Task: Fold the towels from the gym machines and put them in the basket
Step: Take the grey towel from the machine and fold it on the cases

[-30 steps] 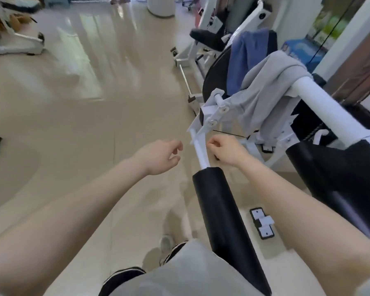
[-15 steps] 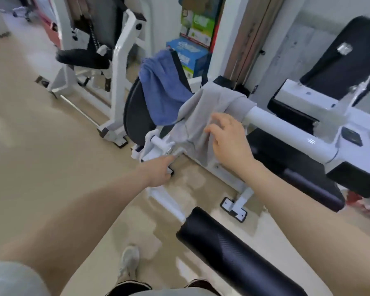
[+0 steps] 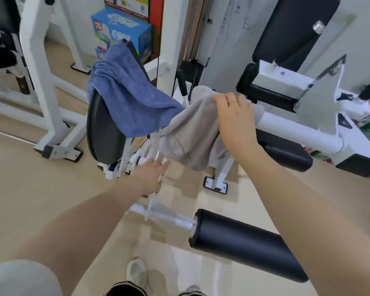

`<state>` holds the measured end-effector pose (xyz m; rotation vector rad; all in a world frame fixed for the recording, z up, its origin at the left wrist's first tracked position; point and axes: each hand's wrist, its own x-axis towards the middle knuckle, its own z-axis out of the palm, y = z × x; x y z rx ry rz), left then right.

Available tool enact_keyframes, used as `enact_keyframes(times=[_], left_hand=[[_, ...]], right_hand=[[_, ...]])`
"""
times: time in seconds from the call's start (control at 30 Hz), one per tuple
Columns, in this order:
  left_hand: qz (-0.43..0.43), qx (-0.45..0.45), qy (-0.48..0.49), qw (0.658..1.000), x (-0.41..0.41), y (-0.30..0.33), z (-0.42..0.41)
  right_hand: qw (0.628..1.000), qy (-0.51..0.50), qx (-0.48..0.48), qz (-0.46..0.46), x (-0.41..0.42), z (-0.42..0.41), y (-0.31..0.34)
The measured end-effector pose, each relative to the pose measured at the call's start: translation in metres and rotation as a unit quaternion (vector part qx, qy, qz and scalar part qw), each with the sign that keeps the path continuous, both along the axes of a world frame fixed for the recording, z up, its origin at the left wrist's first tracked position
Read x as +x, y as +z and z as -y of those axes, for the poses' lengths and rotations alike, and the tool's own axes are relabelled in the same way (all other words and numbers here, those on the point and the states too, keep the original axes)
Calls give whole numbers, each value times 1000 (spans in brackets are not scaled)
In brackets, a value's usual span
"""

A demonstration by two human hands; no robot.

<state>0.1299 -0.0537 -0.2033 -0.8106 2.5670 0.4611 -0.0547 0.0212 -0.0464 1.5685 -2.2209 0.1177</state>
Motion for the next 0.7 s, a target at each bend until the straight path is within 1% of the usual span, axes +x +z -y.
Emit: enact_keyframes(times=[0.03, 0.1, 0.13, 0.2, 0.23, 0.27, 0.3, 0.37, 0.4, 0.47, 0.53, 0.63, 0.7], left_hand=[[7, -6, -3, 1000, -1, -3, 1], [8, -2, -4, 1000, -3, -3, 1], [1, 13, 0, 1000, -3, -1, 2], [-36, 90, 45, 994, -2, 4, 3], [-80, 140, 93, 983, -3, 10, 1], [-138, 174, 148, 964, -5, 19, 0], [-200, 176, 200, 943, -7, 30, -4], [-303, 123, 276, 904, -13, 55, -17], [-346, 101, 291, 886, -17, 67, -27], [-408, 99, 276, 864, -23, 87, -56], [-435, 122, 225, 863, -31, 98, -91], [-434, 163, 126, 877, -52, 112, -151], [-392, 227, 56, 890, -71, 121, -196]], right_hand=[[1000, 19, 0, -2, -2, -3, -1], [998, 37, 19, 44, 0, -10, 0], [996, 32, 31, 77, 1, -13, 0], [985, 1, 105, 134, 0, -26, -7], [975, -11, 156, 155, -1, -35, -13], [963, -16, 205, 173, -3, -46, -19], [951, -15, 243, 190, -2, -60, -25], [925, -7, 297, 236, -2, -92, -35], [912, -6, 315, 261, -1, -112, -38], [894, 0, 329, 303, 4, -152, -38], [894, 18, 315, 318, 5, -189, -36], [904, 46, 279, 322, -3, -242, -35], [907, 57, 257, 329, -10, -282, -31]])
